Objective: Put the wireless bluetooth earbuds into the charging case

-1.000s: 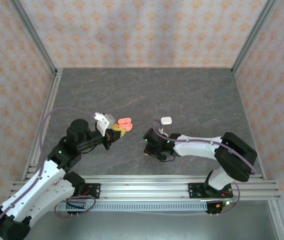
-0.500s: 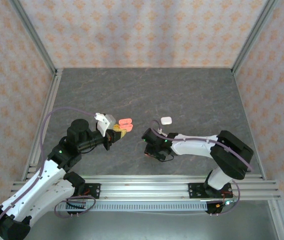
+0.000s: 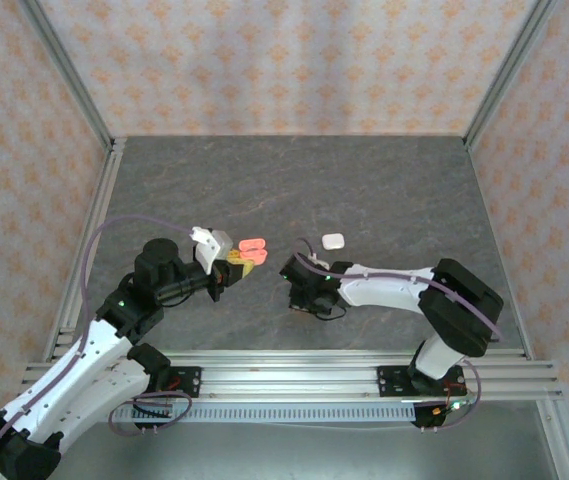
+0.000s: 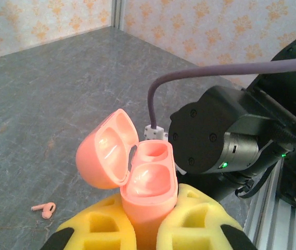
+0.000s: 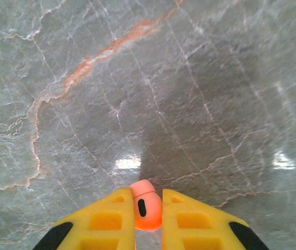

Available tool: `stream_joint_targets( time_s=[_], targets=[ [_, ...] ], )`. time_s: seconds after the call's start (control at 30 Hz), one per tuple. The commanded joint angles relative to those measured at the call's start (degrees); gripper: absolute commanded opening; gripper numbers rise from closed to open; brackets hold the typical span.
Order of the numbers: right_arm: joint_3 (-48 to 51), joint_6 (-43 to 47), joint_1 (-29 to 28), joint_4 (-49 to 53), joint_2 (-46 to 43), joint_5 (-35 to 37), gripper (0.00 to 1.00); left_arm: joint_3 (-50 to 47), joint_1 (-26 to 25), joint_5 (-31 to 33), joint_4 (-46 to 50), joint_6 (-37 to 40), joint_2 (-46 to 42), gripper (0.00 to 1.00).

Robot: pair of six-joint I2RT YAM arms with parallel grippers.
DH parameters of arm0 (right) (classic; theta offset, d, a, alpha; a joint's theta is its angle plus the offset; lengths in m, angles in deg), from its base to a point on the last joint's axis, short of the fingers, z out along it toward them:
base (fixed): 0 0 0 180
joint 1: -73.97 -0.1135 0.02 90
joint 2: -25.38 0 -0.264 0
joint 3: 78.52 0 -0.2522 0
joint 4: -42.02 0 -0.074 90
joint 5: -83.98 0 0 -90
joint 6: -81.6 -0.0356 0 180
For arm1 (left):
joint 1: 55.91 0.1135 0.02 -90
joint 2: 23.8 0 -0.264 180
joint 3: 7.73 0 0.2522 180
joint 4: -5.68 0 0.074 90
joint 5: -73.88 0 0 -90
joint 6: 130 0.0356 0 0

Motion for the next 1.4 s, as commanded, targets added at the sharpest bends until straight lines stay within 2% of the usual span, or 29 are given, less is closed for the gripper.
stream_joint_targets(
  time_s=[0.0, 0.2, 0.43, 0.7, 0.97, 1.37],
  targets=[
    [-1.9, 7.5, -0.3, 6.8, -4.7, 5.7, 0.14, -0.9, 0.3, -1.3, -3.0, 0.8, -1.4, 0.0],
    [-1.4, 16.5, -0.3, 8.5, -13.2, 8.8, 0.11, 0.0, 0.3, 0.3, 0.9, 0.4, -0.2, 0.0],
    [-4.4, 30.2, -0.2, 10.7, -24.5, 11.3, 0.07, -0.5, 0.3, -3.0, -0.1, 1.6, -0.6, 0.0],
    [-9.4, 47.0, -0.3, 8.8, -35.0, 10.9, 0.04, 0.2, 0.3, -11.5, -2.8, 4.1, 0.2, 0.0],
    [-15.1, 56.7, -0.4, 7.5, -35.2, 2.4, 0.02, 3.2, -0.7, -17.1, -4.9, 4.0, 2.4, 0.0],
    [-15.2, 63.5, -1.1, 3.0, -33.2, -3.4, 0.0, 5.6, -3.0, -17.4, -6.2, 4.0, 4.7, 0.0]
  ],
)
